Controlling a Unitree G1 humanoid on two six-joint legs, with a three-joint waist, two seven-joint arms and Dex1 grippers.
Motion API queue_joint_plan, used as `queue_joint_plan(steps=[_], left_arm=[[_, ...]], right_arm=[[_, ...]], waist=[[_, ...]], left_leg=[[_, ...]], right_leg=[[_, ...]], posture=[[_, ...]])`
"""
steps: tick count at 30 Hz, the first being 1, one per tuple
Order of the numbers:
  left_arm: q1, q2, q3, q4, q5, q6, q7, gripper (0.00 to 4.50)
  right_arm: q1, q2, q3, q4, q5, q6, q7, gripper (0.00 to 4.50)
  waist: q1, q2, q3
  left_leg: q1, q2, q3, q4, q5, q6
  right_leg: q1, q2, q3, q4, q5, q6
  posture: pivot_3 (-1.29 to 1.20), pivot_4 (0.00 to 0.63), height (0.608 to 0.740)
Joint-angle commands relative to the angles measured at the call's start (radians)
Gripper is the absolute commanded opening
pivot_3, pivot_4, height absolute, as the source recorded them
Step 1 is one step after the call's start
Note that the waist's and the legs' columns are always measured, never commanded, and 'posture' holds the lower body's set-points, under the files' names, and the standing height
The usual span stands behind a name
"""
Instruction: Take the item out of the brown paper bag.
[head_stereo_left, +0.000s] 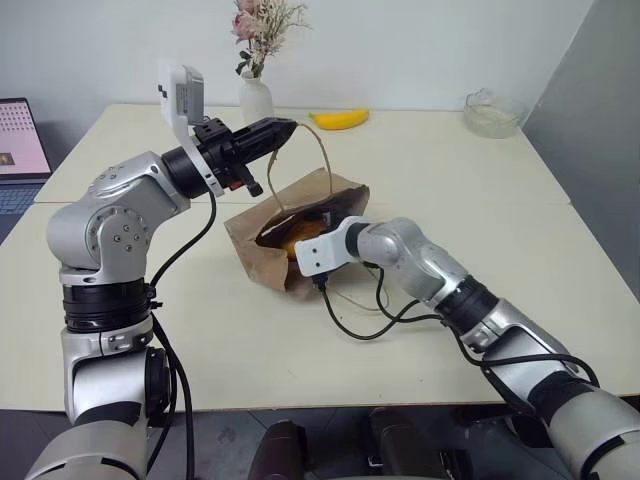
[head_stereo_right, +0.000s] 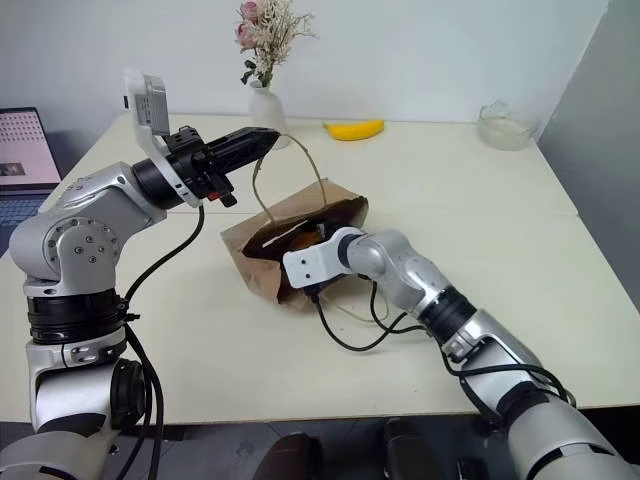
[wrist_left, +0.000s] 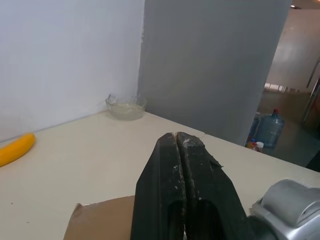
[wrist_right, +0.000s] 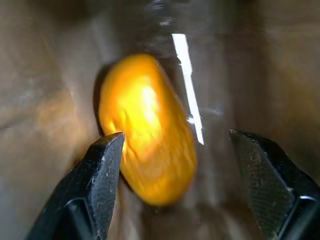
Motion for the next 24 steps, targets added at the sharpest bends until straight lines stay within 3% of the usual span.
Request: queue_joint_plan(steps=[1, 5, 10, 17, 21, 24], left_arm=[[-0.024, 0.012, 0.023, -0.005, -0.013, -0.01, -0.012, 0.0], [-0.018, 0.009, 0.02, -0.01, -0.013, -0.012, -0.011, 0.0], [-0.003, 0.021, 0.025, -0.008, -0.004, -0.02, -0.016, 0.0], [0.002, 0.025, 0.015, 0.008, 0.029, -0.046, -0.024, 0.0], [0.001, 0.022, 0.003, 0.029, 0.062, -0.074, -0.022, 0.0], [0.006, 0.021, -0.001, 0.029, 0.076, -0.084, -0.026, 0.0]], right_arm=[[-0.075, 0.048, 0.003, 0.132, -0.037, -0.045, -0.078, 3.5], [-0.118, 0.1, -0.003, 0.292, -0.044, -0.066, -0.12, 3.5], [-0.099, 0.085, -0.046, 0.244, 0.008, -0.09, -0.066, 2.38], [-0.011, 0.025, -0.128, -0.018, 0.127, -0.028, 0.103, 2.35], [0.097, -0.049, -0.211, -0.305, 0.305, 0.116, 0.314, 2.35], [0.131, -0.072, -0.252, -0.418, 0.393, 0.223, 0.385, 2.35]], waist=[[0.0, 0.0, 0.0], [-0.001, 0.0, 0.0], [-0.001, 0.0, 0.0], [0.0, 0.0, 0.0], [0.002, 0.0, 0.0], [0.002, 0.0, 0.0]], left_leg=[[0.0, 0.0, 0.0, 0.0, 0.0, 0.0], [0.0, 0.0, 0.0, 0.0, 0.0, 0.0], [-0.001, 0.0, 0.0, 0.0, 0.0, 0.0], [0.0, 0.0, 0.0, 0.0, 0.0, 0.0], [-0.001, 0.0, -0.001, 0.0, 0.0, 0.0], [-0.001, 0.0, -0.001, 0.0, 0.0, 0.0]], right_leg=[[0.0, 0.0, 0.0, 0.0, 0.0, 0.0], [0.0, 0.0, 0.0, 0.0, 0.003, -0.005], [0.0, 0.0, 0.0, 0.0, 0.003, -0.005], [0.0, 0.0, 0.0, 0.0, 0.003, -0.005], [0.0, 0.0, -0.001, 0.0, 0.003, -0.004], [0.0, 0.0, -0.001, 0.0, 0.0, 0.0]], posture=[[0.0, 0.15, 0.74], [0.0, 0.15, 0.74], [0.0, 0.15, 0.74], [0.0, 0.15, 0.74], [0.0, 0.15, 0.74], [0.0, 0.15, 0.74]])
